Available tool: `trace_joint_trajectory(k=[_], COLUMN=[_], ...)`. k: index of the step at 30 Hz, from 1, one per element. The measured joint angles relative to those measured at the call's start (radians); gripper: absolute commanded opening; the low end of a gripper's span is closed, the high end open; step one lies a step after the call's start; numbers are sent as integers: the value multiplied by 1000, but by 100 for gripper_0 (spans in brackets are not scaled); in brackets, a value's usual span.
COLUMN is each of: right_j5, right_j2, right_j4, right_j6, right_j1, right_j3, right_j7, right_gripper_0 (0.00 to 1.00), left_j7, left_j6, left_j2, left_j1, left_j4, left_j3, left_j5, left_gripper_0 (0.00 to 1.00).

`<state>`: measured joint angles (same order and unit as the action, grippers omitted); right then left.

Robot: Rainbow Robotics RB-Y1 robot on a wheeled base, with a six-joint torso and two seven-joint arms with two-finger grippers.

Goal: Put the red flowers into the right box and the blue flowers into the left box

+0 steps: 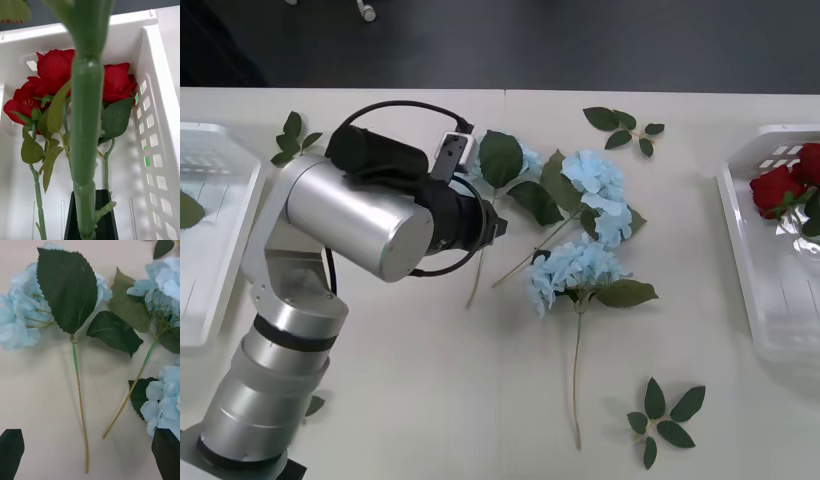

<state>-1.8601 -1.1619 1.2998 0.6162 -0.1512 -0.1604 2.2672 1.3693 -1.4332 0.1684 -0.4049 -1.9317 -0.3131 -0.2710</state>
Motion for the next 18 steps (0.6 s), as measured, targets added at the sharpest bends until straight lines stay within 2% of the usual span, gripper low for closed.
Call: trace_joint_trajectory(k=[9, 11, 13, 14, 15, 16, 18], right_j5=[58, 58, 58, 58, 58, 58, 58], right_j2=[0, 0, 0, 0, 0, 0, 0], right_j4=[0, 0, 0, 0, 0, 1, 4], right_j6=[0, 0, 0, 0, 0, 0, -1], right_j1=[0, 0, 0, 0, 0, 0, 0], right_j3=[78, 90, 99, 101, 101, 101, 101], right_j7=[-43, -47, -48, -48, -48, -48, -48], right_gripper_0=[0, 12, 48, 71, 87, 90, 90], left_j7=[-85, -90, -90, -91, -91, -91, -91], left_j6=[0, 0, 0, 0, 0, 1, 11], left_j2=[0, -1, -2, -2, -3, -5, -10], left_j1=[-118, -139, -157, -165, -171, -177, -188], left_j4=[223, 270, 310, 328, 344, 361, 396], left_j3=[-61, -62, -62, -62, -62, -62, -62], left_j5=[28, 31, 46, 52, 57, 61, 68], left_gripper_0=[100, 100, 100, 100, 100, 100, 100])
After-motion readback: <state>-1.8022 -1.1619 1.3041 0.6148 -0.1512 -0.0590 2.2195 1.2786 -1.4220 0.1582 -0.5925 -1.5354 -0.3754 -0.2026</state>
